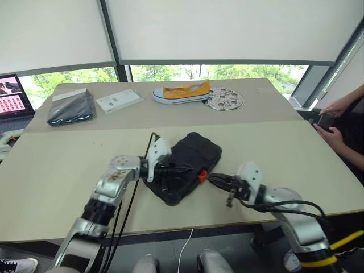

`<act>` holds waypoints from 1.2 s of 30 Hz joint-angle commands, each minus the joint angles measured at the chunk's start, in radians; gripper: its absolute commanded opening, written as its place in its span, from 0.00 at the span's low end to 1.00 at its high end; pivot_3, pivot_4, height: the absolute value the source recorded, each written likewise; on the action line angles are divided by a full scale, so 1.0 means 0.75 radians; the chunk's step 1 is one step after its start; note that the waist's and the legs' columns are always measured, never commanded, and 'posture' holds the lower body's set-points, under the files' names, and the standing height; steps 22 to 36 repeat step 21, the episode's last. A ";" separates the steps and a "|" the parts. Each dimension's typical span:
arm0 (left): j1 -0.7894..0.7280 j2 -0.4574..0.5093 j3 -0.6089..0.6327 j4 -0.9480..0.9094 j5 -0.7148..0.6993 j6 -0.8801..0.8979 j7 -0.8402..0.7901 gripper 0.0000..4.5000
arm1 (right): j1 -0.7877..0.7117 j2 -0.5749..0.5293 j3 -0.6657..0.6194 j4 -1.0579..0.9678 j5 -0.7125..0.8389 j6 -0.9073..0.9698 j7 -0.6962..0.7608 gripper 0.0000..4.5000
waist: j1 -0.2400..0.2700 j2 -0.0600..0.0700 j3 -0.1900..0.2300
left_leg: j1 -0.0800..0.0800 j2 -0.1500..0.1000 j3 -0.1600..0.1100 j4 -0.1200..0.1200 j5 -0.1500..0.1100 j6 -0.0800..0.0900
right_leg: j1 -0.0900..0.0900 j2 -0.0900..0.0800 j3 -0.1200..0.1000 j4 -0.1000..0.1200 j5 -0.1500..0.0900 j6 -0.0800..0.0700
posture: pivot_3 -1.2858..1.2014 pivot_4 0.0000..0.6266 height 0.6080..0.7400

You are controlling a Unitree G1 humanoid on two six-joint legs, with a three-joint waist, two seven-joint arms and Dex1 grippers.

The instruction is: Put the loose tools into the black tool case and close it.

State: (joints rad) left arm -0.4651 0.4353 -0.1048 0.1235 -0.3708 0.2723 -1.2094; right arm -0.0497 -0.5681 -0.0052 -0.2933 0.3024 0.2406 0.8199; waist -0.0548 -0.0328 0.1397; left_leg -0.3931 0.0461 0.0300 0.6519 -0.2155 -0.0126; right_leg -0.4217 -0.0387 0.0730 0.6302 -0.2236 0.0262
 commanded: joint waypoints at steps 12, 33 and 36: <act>0.701 0.438 0.623 -0.096 -0.002 -0.376 0.071 0.98 | 0.043 -0.244 -0.279 0.340 0.122 -0.559 0.466 0.98 | 0.013 -0.012 0.016 | 0.004 0.002 0.002 -0.011 0.000 0.000 | -0.002 -0.006 -0.002 -0.002 -0.008 -0.009 | 0.52 0.24 1.00; 0.881 0.382 0.681 -0.158 0.044 -0.491 0.249 0.98 | -0.083 -0.252 -0.213 0.558 0.081 -0.685 0.574 0.98 | 0.061 -0.014 0.018 | 0.002 0.003 0.005 -0.011 0.000 0.000 | -0.003 -0.008 -0.004 -0.004 -0.009 -0.011 | 0.52 0.24 1.00; 0.881 0.382 0.681 -0.158 0.044 -0.491 0.249 0.98 | -0.083 -0.252 -0.213 0.558 0.081 -0.685 0.574 0.98 | 0.061 -0.014 0.018 | 0.002 0.003 0.005 -0.011 0.000 0.000 | -0.003 -0.008 -0.004 -0.004 -0.009 -0.011 | 0.52 0.24 1.00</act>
